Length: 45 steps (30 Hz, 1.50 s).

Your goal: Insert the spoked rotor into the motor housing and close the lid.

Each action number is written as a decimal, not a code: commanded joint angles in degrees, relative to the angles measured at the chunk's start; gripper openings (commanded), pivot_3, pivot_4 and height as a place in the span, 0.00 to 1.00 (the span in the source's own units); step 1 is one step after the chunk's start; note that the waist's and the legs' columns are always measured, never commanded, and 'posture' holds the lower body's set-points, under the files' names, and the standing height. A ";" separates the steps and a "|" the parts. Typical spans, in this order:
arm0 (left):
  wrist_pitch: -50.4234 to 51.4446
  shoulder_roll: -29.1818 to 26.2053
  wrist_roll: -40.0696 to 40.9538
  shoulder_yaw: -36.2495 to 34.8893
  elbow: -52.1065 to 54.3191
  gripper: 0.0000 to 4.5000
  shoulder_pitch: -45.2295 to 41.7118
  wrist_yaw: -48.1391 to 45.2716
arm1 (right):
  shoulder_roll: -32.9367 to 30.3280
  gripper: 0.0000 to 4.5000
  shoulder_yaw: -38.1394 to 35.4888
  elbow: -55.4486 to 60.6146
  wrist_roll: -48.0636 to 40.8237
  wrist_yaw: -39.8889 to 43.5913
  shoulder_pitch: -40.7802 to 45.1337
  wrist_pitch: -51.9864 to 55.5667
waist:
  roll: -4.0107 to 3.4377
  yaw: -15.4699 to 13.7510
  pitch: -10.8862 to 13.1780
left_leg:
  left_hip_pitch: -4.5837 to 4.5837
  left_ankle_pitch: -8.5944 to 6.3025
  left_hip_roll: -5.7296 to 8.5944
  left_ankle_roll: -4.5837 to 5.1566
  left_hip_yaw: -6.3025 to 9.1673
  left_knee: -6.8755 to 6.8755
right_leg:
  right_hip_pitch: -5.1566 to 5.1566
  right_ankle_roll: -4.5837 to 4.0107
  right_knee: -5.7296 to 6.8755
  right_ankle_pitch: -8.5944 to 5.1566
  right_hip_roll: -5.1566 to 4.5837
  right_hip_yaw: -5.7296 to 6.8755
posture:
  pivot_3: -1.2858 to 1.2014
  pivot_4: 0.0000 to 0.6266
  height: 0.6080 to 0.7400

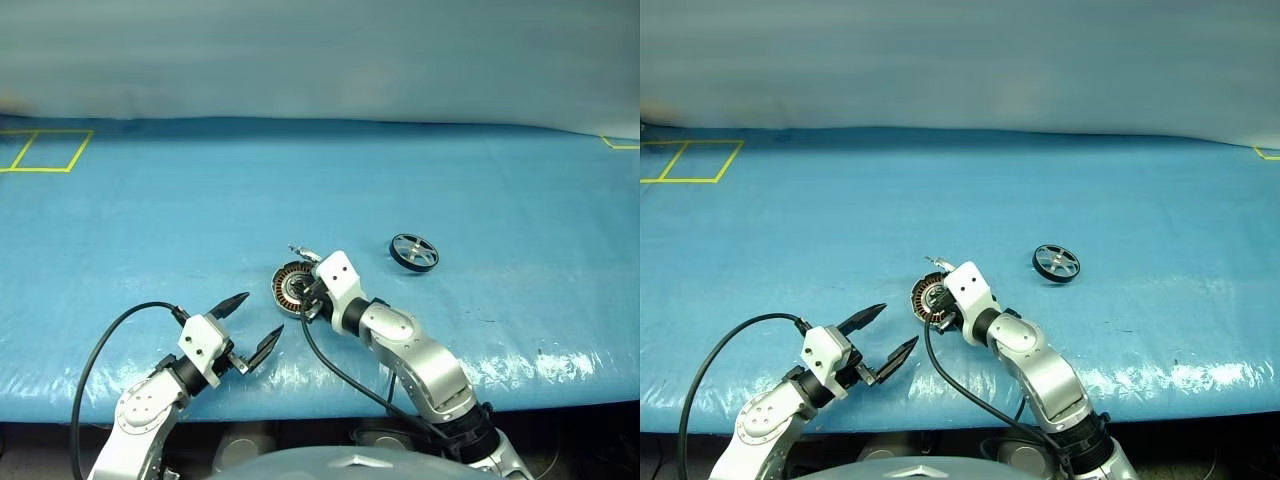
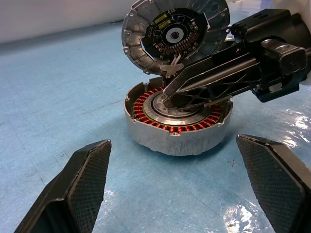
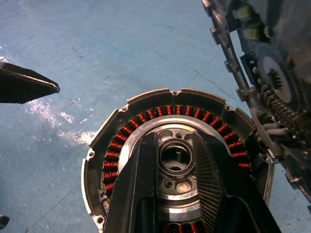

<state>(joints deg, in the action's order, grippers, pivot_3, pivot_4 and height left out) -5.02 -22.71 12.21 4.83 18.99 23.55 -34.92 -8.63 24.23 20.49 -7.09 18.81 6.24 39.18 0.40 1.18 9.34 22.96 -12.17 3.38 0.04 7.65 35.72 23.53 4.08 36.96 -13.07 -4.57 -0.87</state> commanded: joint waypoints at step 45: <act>-0.21 0.13 -0.88 0.45 0.88 1.00 -0.31 0.52 | -1.67 0.00 1.95 7.54 -0.12 -1.97 1.94 8.80 | -0.01 0.03 -0.02 | -0.05 0.00 -0.02 0.00 -0.03 0.06 | -0.03 -0.01 0.00 0.07 0.02 0.00 | 0.52 0.24 1.00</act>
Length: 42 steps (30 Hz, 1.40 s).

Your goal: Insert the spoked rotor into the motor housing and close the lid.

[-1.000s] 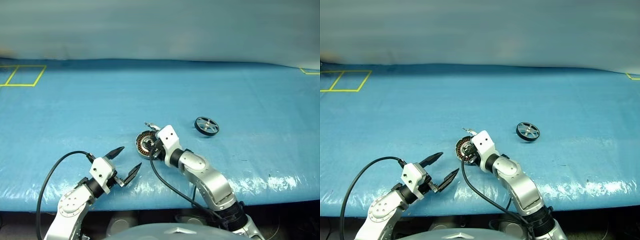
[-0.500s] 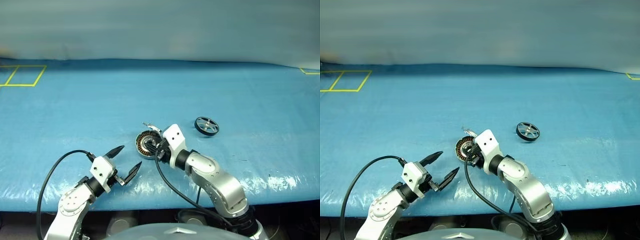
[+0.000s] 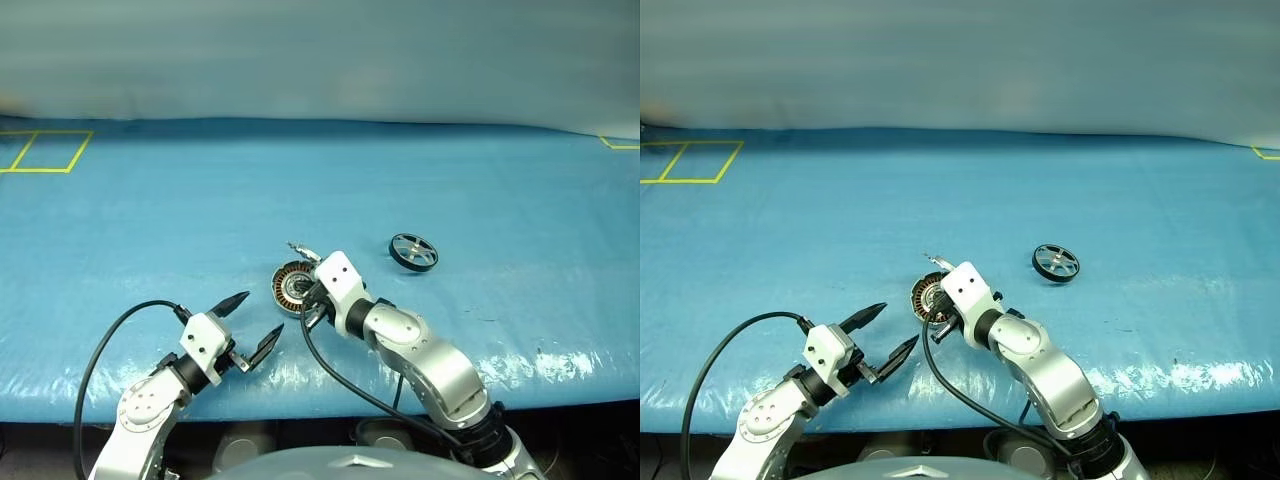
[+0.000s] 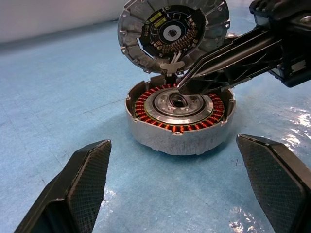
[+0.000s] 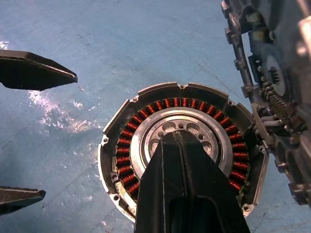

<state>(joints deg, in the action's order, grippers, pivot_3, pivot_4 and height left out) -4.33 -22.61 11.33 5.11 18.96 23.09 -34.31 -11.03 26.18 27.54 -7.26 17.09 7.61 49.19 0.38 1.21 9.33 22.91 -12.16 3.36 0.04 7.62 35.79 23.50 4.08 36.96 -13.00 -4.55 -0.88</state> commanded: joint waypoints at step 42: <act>0.15 -0.32 0.19 0.91 0.43 1.00 0.13 -1.18 | -23.78 0.00 -16.67 15.59 -11.54 15.17 -7.13 7.03 | 0.01 -0.47 0.00 | 0.03 -0.01 0.01 0.02 -0.03 0.15 | -0.14 0.03 -0.03 0.02 -0.04 0.01 | 0.52 0.24 1.00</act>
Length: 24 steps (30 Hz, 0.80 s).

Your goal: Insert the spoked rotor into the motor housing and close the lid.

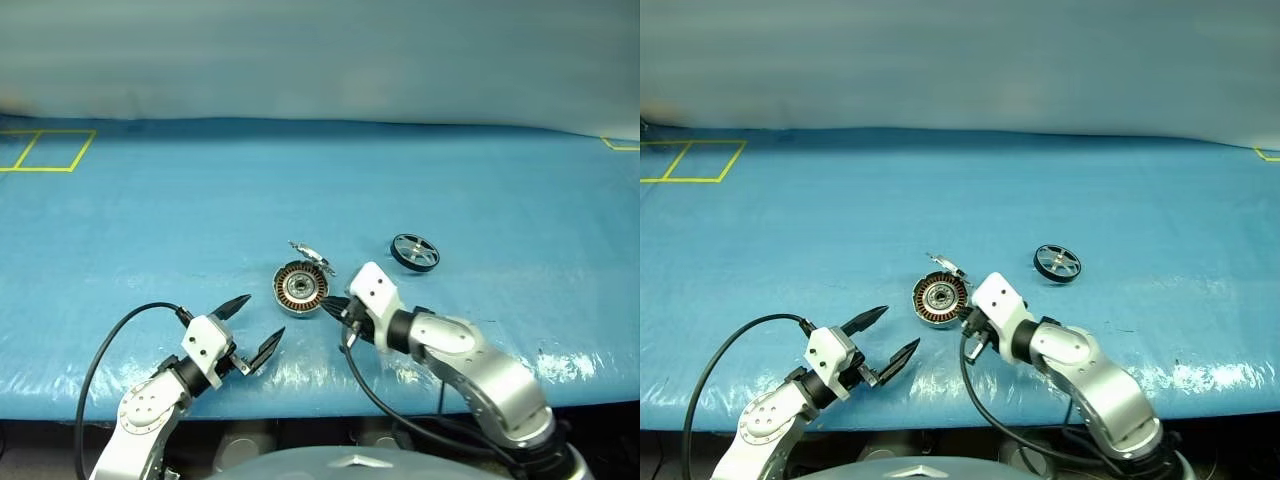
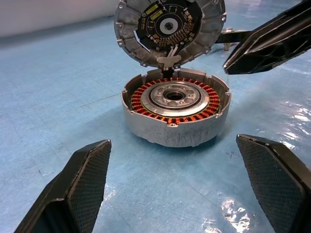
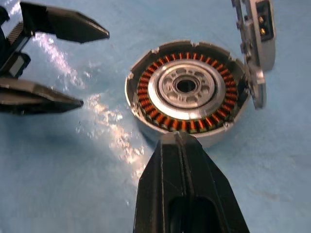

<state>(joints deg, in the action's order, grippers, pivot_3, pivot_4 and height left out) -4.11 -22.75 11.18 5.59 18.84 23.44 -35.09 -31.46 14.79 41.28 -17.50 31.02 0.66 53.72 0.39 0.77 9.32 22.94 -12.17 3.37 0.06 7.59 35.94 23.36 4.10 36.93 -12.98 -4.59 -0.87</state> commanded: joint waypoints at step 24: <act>0.06 0.51 0.19 1.35 -0.22 1.00 -1.37 -0.78 | 7.09 0.58 -23.85 -13.42 1.26 -18.00 15.64 15.79 | -0.06 -0.13 -0.03 | 0.30 0.02 0.02 0.04 -0.09 0.00 | 0.06 -0.04 0.00 0.09 0.01 -0.01 | 0.52 0.24 1.00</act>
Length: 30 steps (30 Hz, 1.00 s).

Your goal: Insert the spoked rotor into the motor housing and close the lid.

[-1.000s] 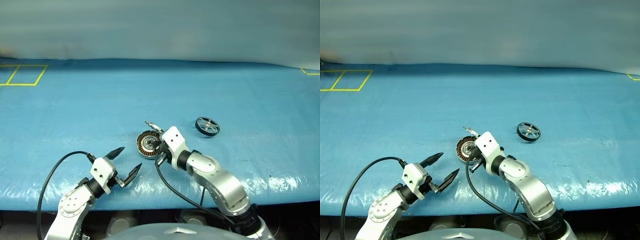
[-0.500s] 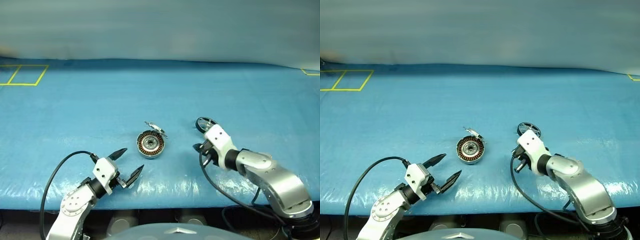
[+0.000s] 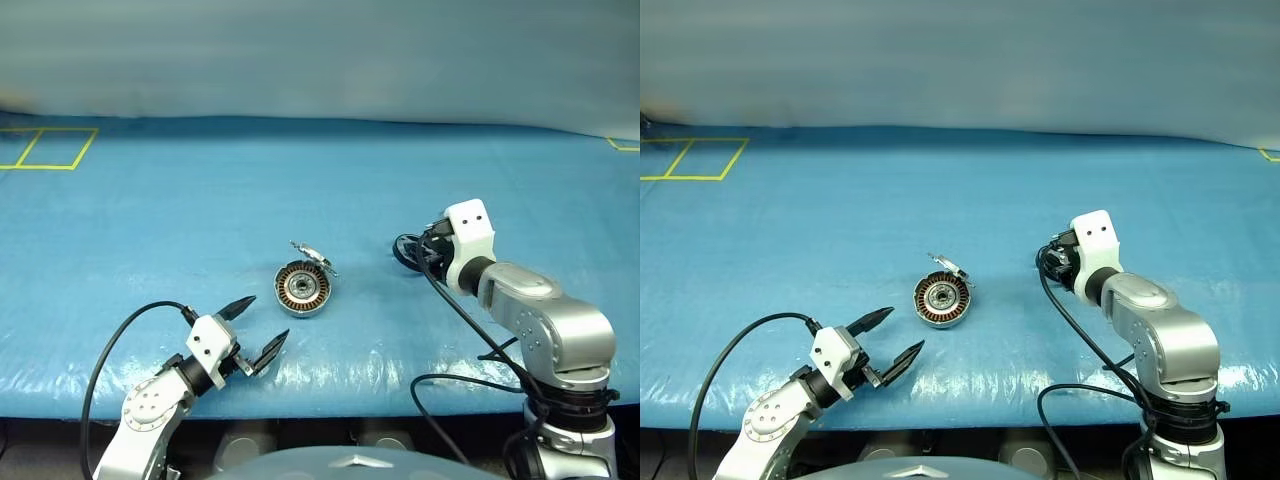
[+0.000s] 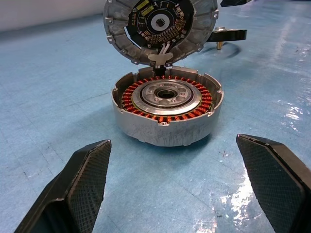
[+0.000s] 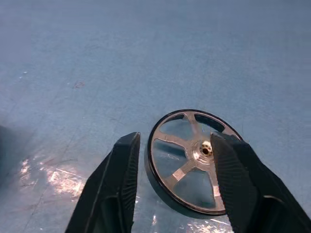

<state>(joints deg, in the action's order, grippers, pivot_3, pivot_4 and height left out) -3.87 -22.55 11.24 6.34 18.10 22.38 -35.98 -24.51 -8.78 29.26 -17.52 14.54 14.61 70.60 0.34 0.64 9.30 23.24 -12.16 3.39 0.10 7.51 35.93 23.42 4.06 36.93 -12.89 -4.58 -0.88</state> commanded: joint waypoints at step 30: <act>-0.52 0.41 -0.29 0.99 0.07 1.00 -0.09 1.22 | -8.04 0.58 7.50 -14.18 2.00 8.75 4.12 -8.14 | -0.12 0.12 -0.06 | -0.01 0.02 -0.01 0.03 -0.21 0.04 | -0.02 0.00 0.00 0.05 0.02 -0.01 | 0.52 0.24 1.00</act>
<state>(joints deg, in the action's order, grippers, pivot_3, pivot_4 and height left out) -3.89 -22.18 11.11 7.31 17.92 22.08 -34.95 -31.77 -1.41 14.38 -15.79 23.00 18.61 63.04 0.22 0.76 9.24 23.23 -12.14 3.38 0.13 7.30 35.98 23.40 4.06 36.94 -12.84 -4.56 -0.89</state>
